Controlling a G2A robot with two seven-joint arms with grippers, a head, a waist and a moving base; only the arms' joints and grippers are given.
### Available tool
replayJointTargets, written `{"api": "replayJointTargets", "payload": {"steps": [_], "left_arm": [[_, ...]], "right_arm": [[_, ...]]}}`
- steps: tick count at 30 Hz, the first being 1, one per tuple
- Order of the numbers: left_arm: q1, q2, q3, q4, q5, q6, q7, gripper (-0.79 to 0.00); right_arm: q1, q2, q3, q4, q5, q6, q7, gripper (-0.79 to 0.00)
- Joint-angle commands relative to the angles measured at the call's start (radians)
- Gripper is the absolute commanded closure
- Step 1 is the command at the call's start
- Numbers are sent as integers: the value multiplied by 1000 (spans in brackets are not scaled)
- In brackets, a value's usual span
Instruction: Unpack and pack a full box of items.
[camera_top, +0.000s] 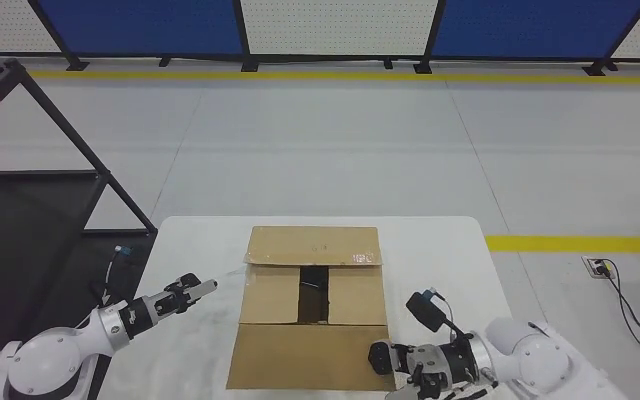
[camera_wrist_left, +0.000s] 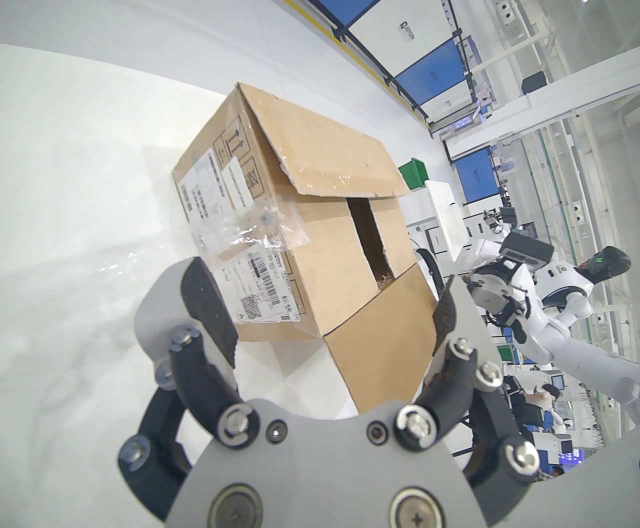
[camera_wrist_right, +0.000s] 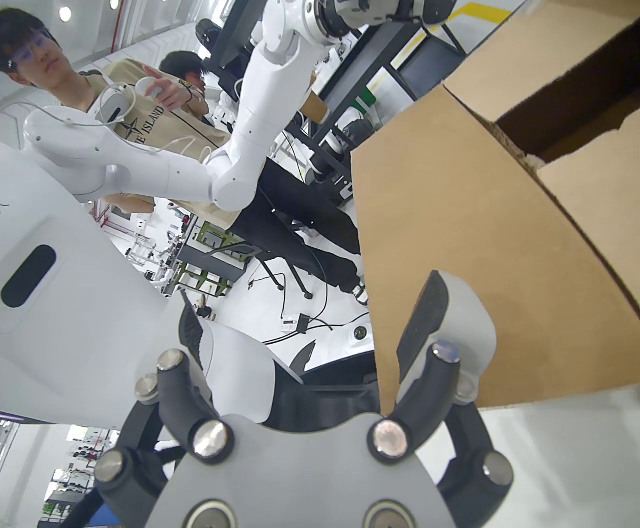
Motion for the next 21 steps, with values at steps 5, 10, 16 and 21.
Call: {"api": "replayJointTargets", "payload": {"steps": [5, 10, 16, 21], "left_arm": [[0, 0, 0, 0, 0, 0, 0, -785], [0, 0, 0, 0, 0, 0, 0, -785], [0, 0, 0, 0, 0, 0, 0, -785], [0, 0, 0, 0, 0, 0, 0, -785]], "right_arm": [[64, -2, 29, 40, 102, 94, 11, -785], [113, -20, 14, 101, 203, 271, -71, -785], [113, -20, 14, 101, 203, 271, -71, -785], [113, -20, 14, 101, 203, 271, -71, -785]]}}
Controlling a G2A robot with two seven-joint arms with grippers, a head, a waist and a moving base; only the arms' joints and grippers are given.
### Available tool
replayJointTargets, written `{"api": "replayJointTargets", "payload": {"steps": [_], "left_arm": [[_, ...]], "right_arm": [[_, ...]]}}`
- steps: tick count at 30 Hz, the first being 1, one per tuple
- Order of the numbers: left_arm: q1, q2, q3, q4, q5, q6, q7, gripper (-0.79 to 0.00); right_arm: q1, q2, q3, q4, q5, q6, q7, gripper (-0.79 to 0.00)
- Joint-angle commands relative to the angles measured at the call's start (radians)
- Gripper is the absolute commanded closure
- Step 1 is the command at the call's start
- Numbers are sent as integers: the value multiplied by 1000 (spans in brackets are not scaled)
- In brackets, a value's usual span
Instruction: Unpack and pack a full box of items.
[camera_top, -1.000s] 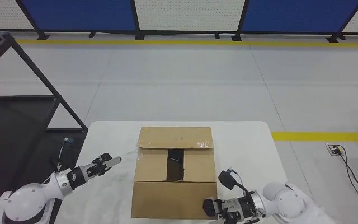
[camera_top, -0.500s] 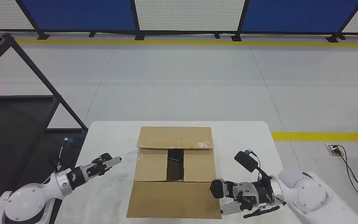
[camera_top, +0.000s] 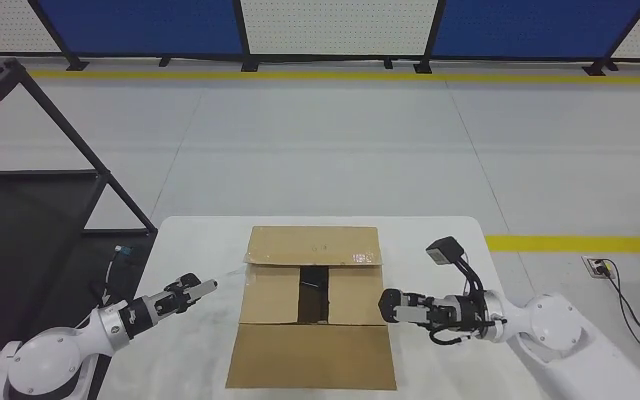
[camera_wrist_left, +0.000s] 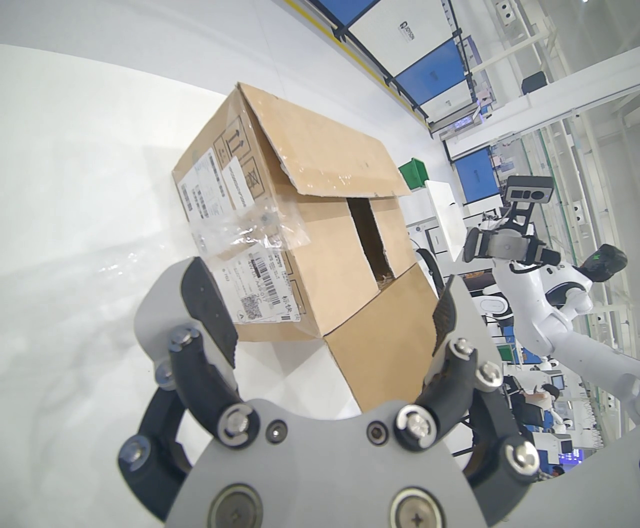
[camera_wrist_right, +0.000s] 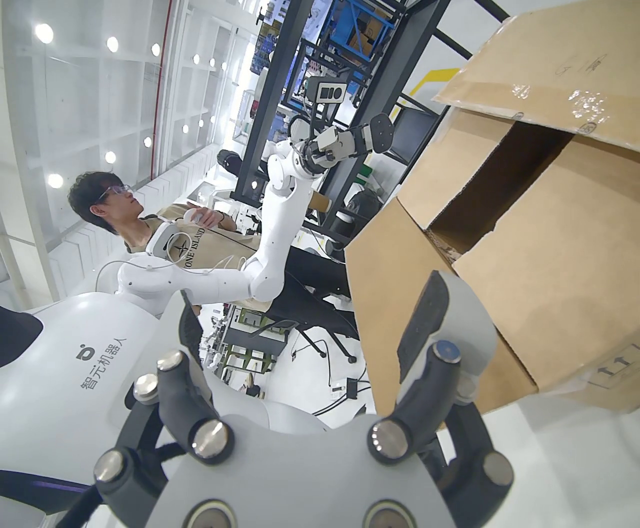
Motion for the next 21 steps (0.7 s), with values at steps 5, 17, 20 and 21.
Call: {"api": "replayJointTargets", "payload": {"steps": [5, 17, 20, 21], "left_arm": [[5, 0, 2, -2, -3, 2, 9, -785], [43, 16, -42, -8, -126, -125, 17, -785], [51, 19, -44, -7, -173, -157, 3, -785], [53, 21, -44, -7, -185, -167, -7, -785]], "right_arm": [[-9, -2, -1, -14, 7, 16, -17, -785], [19, -38, 5, 163, 205, 295, -217, -785], [18, -46, -3, 188, 224, 314, -233, -785], [18, -46, -3, 188, 224, 314, -233, -785]]}}
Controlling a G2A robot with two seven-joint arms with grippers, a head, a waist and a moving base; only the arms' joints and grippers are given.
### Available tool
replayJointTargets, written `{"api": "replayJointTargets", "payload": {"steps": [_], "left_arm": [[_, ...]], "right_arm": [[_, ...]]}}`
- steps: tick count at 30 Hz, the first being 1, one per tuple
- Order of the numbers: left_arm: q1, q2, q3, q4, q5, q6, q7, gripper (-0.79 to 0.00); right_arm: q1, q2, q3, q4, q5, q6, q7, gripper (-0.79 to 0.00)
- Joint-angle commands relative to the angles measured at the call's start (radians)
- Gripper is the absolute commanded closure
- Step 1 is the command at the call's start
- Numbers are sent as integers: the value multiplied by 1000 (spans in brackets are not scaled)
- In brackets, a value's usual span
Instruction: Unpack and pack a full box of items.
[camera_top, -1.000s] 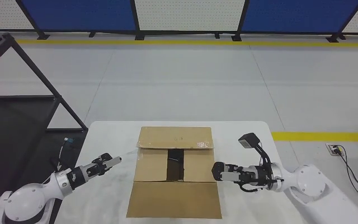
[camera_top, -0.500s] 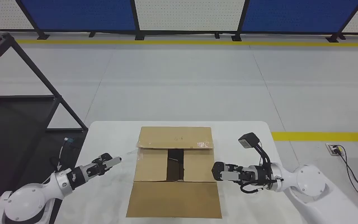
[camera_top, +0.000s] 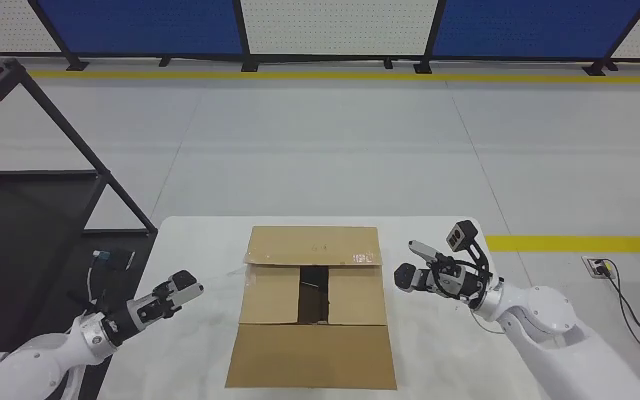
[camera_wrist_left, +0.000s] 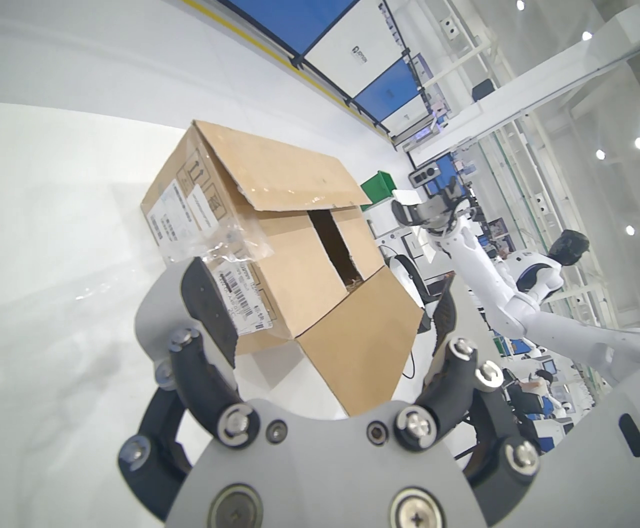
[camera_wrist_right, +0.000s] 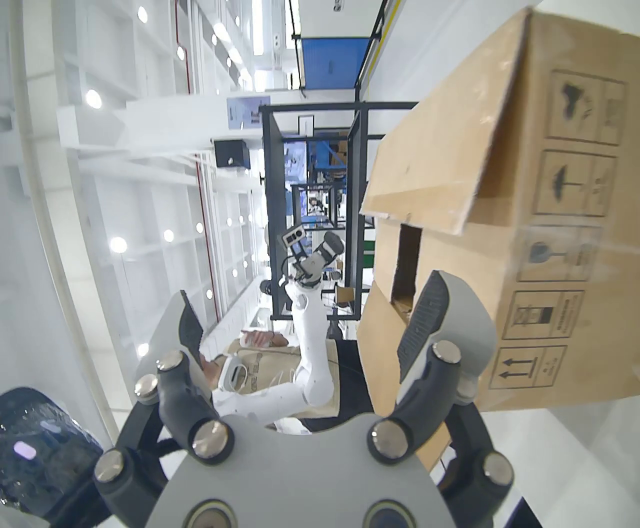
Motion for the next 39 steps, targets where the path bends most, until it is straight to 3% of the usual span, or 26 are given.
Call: {"api": "replayJointTargets", "payload": {"steps": [1, 11, 23, 39], "left_arm": [[3, 3, 0, -2, -19, -15, -19, -785], [3, 3, 0, -2, -19, -15, -19, -785], [45, 11, -25, 6, -123, 7, 51, -785], [52, 17, -32, 14, -124, 17, 75, -785]], "right_arm": [[0, 0, 0, -1, 0, -1, 2, -785], [-3, 0, -2, -5, 0, 2, 2, -785], [78, -54, -72, 39, -5, 211, -143, -785], [119, -121, -104, 112, 66, 172, -150, -785]]}}
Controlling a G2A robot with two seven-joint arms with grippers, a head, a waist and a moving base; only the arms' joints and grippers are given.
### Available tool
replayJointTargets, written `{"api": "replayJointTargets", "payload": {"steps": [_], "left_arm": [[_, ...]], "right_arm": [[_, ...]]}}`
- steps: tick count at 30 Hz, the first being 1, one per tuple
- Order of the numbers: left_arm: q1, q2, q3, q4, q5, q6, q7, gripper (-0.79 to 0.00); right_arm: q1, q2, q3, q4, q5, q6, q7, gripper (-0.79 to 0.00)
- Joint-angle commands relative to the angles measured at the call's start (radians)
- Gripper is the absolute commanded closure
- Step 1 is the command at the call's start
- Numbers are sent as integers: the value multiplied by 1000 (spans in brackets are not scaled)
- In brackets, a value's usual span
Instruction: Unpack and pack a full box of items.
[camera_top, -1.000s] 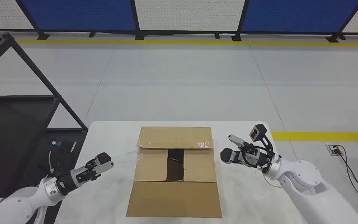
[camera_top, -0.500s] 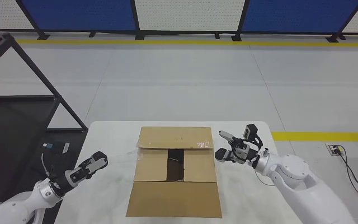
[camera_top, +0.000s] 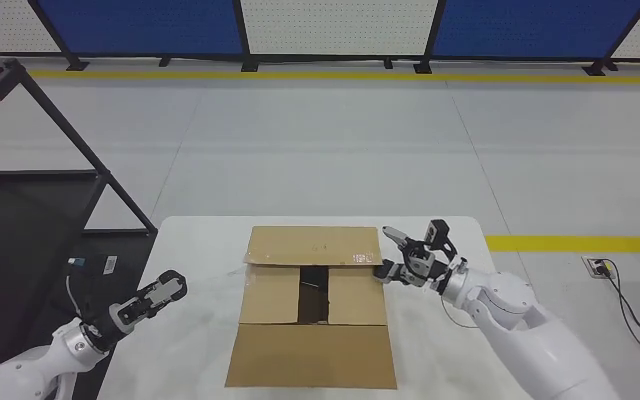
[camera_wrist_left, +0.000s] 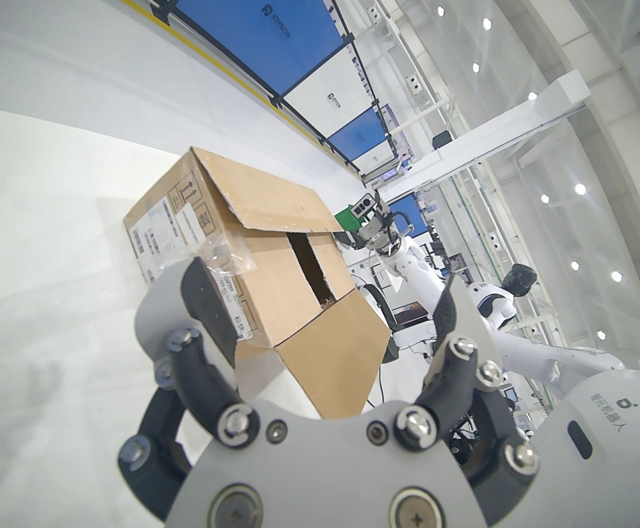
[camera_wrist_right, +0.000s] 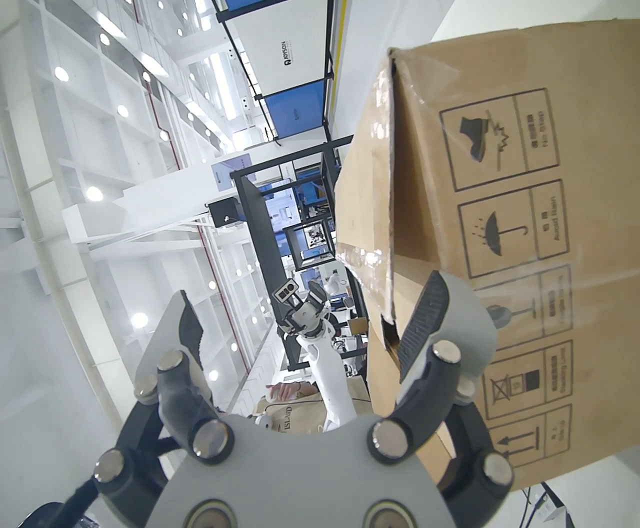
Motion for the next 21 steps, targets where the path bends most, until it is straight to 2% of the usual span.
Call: {"api": "replayJointTargets", "payload": {"steps": [1, 13, 21], "left_arm": [[0, 0, 0, 0, 0, 0, 0, -785], [0, 0, 0, 0, 0, 0, 0, -785], [0, 0, 0, 0, 0, 0, 0, -785]], "right_arm": [[2, -5, 5, 3, 10, -11, 4, -785], [53, -45, 13, 13, 69, -10, 43, -785], [56, -45, 15, 14, 65, -11, 40, -785]]}}
